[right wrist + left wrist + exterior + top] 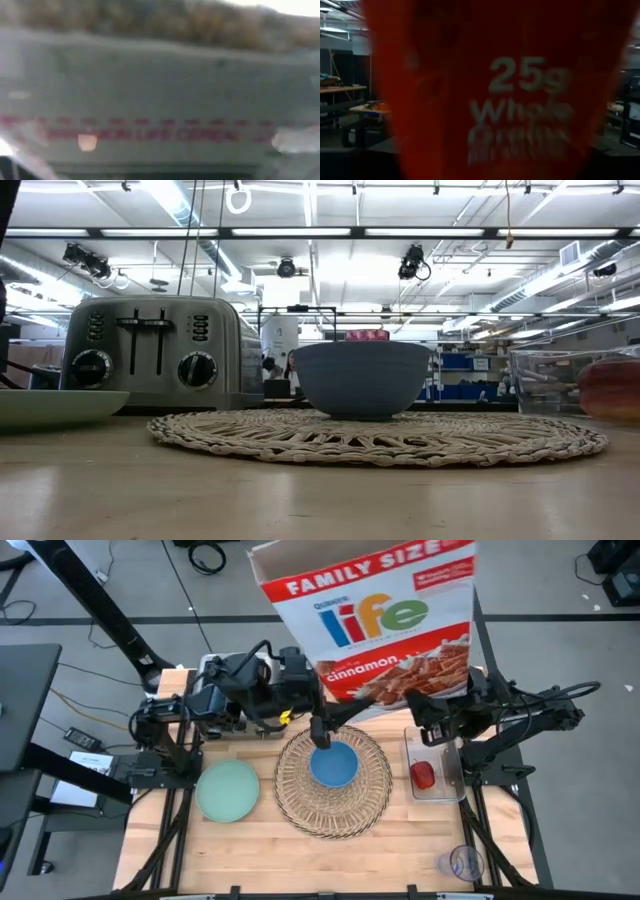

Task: Arrange a breakfast setting
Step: Pour the cereal into the bowl

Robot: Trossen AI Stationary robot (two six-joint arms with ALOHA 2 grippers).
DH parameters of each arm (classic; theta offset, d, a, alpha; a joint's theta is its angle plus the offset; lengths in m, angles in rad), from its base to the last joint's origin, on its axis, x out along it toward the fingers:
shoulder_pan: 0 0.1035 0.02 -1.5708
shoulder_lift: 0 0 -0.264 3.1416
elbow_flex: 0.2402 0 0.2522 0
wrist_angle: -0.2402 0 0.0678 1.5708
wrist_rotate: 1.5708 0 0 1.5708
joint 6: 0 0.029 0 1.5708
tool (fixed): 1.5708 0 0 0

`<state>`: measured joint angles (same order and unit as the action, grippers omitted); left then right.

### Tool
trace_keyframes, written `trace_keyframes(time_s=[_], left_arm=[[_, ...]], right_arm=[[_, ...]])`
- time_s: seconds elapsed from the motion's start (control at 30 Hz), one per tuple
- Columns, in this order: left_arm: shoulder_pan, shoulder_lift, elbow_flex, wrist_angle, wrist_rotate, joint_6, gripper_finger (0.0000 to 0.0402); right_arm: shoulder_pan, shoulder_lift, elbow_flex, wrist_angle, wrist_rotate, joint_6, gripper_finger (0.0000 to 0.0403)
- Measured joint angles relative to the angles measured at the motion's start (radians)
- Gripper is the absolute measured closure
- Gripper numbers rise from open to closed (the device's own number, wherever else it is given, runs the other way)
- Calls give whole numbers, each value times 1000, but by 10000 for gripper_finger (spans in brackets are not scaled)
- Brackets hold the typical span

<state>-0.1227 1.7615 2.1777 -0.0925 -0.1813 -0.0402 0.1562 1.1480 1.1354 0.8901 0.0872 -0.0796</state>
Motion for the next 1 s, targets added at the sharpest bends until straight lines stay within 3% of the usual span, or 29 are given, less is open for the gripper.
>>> trace_keyframes(time_s=[0.23, 0.37, 0.6, 1.0], left_arm=[[-37, -94, 0, -229, 6, -5, 88], [-64, -149, 1, -423, -5, -45, 88], [-105, -206, 1, -731, -149, -165, 88], [-104, -217, 1, -1152, -259, -369, 88]], right_arm=[[9, -106, -80, -9, -1, 8, 153], [22, -198, -154, -41, 61, 21, 153], [58, -384, -310, -220, 109, 65, 153], [66, -633, -526, -383, 174, 172, 154]])
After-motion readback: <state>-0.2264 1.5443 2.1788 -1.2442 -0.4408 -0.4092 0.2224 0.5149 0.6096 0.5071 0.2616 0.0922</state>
